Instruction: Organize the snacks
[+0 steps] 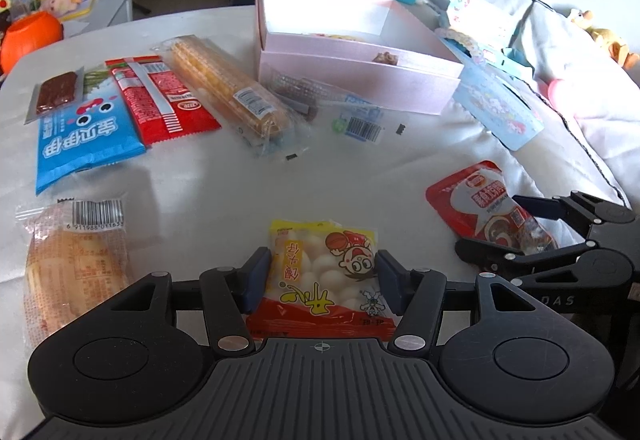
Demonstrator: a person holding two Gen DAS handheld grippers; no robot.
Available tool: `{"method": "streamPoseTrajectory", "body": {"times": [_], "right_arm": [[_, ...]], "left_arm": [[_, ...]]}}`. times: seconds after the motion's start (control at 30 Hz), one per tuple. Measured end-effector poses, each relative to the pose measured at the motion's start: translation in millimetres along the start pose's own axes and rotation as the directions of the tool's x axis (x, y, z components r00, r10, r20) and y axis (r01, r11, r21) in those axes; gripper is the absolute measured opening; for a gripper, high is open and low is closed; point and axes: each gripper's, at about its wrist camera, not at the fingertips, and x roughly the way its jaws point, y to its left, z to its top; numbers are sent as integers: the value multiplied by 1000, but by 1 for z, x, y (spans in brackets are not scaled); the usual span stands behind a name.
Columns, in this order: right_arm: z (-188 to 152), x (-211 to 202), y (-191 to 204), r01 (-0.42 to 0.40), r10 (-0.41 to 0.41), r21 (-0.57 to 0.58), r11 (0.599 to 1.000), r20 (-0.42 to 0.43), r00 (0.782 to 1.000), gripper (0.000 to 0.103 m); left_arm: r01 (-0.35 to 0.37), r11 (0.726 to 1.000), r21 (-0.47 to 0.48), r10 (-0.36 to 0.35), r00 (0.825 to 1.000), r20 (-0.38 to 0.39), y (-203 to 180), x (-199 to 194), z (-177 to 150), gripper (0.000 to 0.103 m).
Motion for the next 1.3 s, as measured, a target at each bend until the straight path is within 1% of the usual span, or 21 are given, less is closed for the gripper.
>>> {"method": "streamPoseTrajectory", "body": {"times": [0.03,0.17,0.2,0.27,0.33,0.43,0.47,0.63,0.7,0.8,0.83,0.9,0.97,1.0,1.1,1.17,1.23,1.3], "right_arm": [[1,-1,-2,-8,8,-3,1000,-6,1000,93],[2,-8,-5,-28,27,-24,999,-11,1000,80],[2,-11,-5,-32,32,-25,999,-6,999,78],[5,-17,-4,-35,35,-30,999,15,999,64],[10,-21,-5,-49,50,-28,998,19,999,58],[11,-26,-4,-54,56,-35,998,42,998,55],[11,-27,-4,-50,52,-37,998,50,997,43],[9,-28,-11,-76,77,-22,997,49,996,43],[7,-28,-13,-80,81,-18,997,53,995,46],[7,-24,-16,-61,62,-9,998,53,997,55],[7,-22,-17,-62,62,-1,998,47,997,57],[8,-13,-18,-89,89,32,996,19,996,60],[8,-6,-17,-88,88,58,994,11,996,71],[8,-3,-15,-82,81,58,995,14,997,72],[9,3,-7,-56,56,27,998,19,998,77],[8,5,-1,-45,45,-7,999,14,999,83],[5,5,5,-28,29,-54,998,20,999,84],[3,3,2,-36,37,-49,998,27,999,85]], "left_arm": [[0,1000,2,0,1000,-1,0,0,0,62],[-3,1000,6,3,1000,-2,-1,0,0,62],[-4,1000,7,4,1000,-2,-1,0,0,62],[-5,1000,7,5,1000,-4,-1,0,0,62],[-4,1000,5,4,1000,-5,-1,0,0,62],[-5,1000,2,5,1000,-3,-1,0,-1,62],[-6,1000,1,6,1000,-2,-2,0,-1,62],[-7,1000,-1,7,1000,3,-2,0,-2,62],[-7,1000,0,7,1000,4,-2,0,-2,62],[-8,1000,5,8,1000,15,-2,1,-3,62],[-9,1000,7,9,1000,19,-2,1,-3,62],[-13,1000,15,12,1000,26,-3,1,-4,63],[-18,999,28,17,999,31,-4,2,-5,63],[-20,999,36,19,999,33,-5,2,-5,63],[-22,998,53,20,999,40,-6,2,-7,63],[-20,998,63,17,999,45,-6,1,-8,63],[-16,997,73,13,999,50,-5,1,-10,63],[-12,997,76,8,998,57,-4,1,-11,63]]}}
